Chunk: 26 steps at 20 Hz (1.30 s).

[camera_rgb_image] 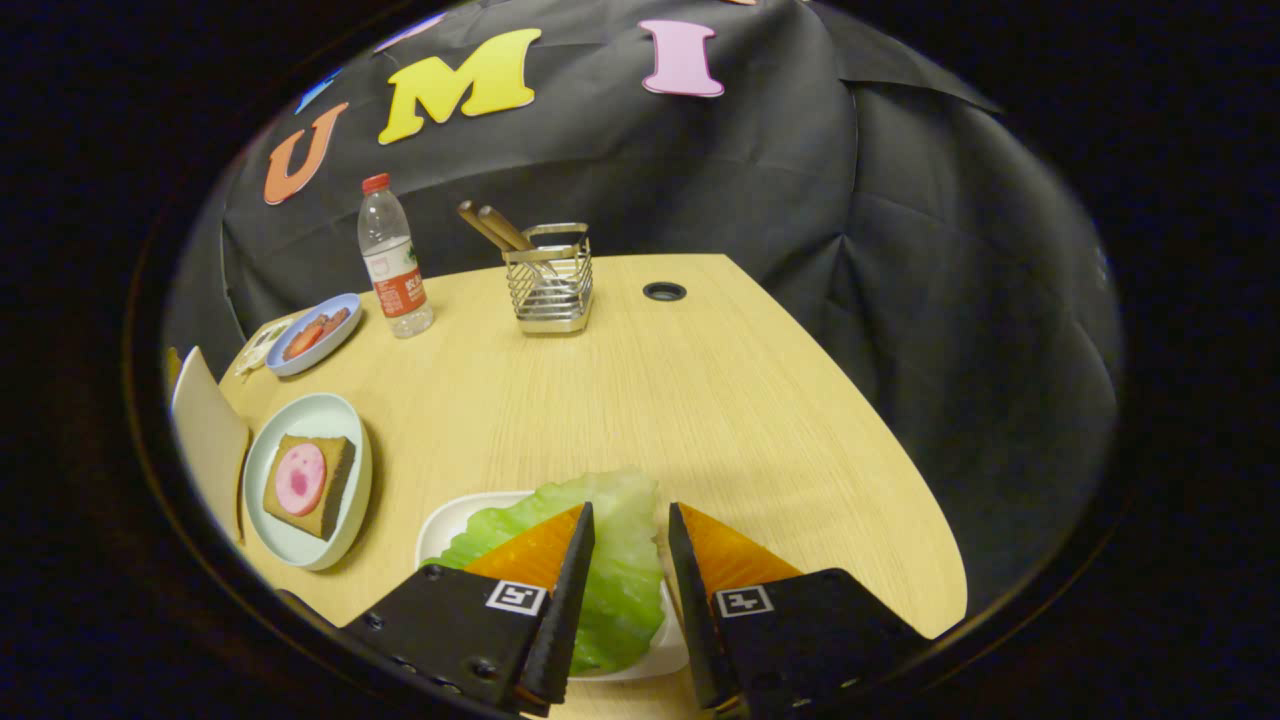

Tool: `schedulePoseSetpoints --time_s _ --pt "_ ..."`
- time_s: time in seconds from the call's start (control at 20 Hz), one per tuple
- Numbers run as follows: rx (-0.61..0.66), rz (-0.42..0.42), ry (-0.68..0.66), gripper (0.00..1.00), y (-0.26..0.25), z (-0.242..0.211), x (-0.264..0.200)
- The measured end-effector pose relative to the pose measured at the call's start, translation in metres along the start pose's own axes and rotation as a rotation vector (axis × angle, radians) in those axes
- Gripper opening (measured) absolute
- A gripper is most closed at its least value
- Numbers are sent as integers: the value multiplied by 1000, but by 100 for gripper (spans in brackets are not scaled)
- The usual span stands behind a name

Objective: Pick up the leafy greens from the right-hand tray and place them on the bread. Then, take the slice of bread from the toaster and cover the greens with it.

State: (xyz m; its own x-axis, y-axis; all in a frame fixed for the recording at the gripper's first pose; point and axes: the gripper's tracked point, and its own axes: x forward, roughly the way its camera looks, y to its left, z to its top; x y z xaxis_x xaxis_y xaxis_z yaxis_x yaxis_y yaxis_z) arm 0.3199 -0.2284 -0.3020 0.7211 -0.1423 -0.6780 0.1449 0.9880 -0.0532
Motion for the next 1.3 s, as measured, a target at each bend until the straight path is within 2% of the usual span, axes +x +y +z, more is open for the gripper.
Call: schedulePoseSetpoints --time_s 0.1,0.2,0.45,0.55,0.6,0.65,0.7,0.95,1.3 --pt "-14 -5 9 47 3 1 3" --pt "-34 -18 22 39 4 -1 2" --pt "-61 -21 28 40 11 2 -2" --pt "-43 -25 47 1 11 0 -1" --pt "-53 -32 61 10 10 -4 0" --pt "-56 -35 80 10 8 -7 -3" --pt "-51 -39 71 1 8 -6 -2" --pt "-80 -75 10 0 7 7 -27" --pt "-127 -103 -117 0 18 34 -95"
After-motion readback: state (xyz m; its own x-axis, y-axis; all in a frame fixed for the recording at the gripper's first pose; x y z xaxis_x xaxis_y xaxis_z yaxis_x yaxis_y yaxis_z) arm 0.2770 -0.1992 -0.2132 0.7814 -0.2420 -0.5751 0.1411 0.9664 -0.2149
